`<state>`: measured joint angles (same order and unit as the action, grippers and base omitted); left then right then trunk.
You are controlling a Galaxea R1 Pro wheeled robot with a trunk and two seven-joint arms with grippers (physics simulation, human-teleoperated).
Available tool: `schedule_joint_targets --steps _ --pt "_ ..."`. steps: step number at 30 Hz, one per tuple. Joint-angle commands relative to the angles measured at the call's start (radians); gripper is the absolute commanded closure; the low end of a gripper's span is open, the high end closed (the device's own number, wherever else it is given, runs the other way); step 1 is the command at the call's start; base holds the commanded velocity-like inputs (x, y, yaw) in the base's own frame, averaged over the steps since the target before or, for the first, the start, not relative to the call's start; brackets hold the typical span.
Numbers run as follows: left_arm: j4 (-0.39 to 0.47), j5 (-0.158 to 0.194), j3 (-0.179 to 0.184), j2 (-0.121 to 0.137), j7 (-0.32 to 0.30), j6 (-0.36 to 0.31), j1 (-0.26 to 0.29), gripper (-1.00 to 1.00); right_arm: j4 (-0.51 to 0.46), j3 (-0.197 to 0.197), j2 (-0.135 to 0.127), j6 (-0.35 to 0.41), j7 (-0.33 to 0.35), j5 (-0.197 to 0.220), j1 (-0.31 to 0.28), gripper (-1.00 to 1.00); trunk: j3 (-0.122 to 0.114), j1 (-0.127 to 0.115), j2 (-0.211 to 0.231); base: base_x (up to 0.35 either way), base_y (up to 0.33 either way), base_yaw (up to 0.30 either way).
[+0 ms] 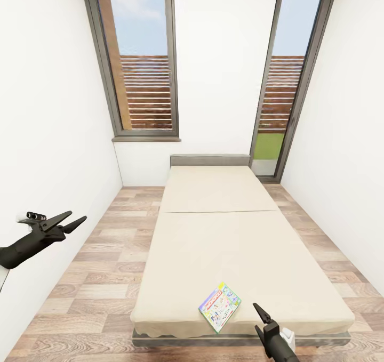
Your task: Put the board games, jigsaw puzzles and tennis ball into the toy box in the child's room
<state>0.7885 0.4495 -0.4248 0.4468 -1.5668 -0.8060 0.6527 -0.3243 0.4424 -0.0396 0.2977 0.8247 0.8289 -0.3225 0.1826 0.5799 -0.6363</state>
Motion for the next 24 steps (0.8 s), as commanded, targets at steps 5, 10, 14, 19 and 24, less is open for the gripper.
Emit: schedule_joint_targets --steps 5,10,14,19,24 --pt "0.000 0.000 0.000 0.002 -0.004 -0.012 0.001 -1.00 0.001 0.003 -0.001 0.009 0.004 0.008 -0.001 -1.00 0.017 0.020 -0.037 0.000 0.000 0.000" --pt "0.000 0.000 0.001 -0.001 -0.004 -0.013 0.001 -1.00 0.001 0.004 -0.004 0.009 0.005 0.009 -0.001 -1.00 0.033 0.039 -0.072 0.000 0.000 0.000" --pt "0.000 0.000 0.001 -0.003 -0.004 -0.013 0.001 -1.00 0.001 0.004 -0.006 0.009 0.005 0.009 -0.001 -1.00 0.046 0.054 -0.100 0.000 0.000 0.000" --pt "0.000 0.000 0.000 -0.003 -0.004 -0.013 0.001 -1.00 0.001 0.005 -0.008 0.010 0.003 0.009 -0.001 -1.00 0.061 0.073 -0.135 0.000 0.000 0.000" --pt "0.000 0.000 0.000 -0.001 -0.004 -0.013 0.001 -1.00 0.001 0.005 -0.008 0.009 0.001 0.008 -0.001 -1.00 0.077 0.092 -0.170 0.000 0.000 0.000"
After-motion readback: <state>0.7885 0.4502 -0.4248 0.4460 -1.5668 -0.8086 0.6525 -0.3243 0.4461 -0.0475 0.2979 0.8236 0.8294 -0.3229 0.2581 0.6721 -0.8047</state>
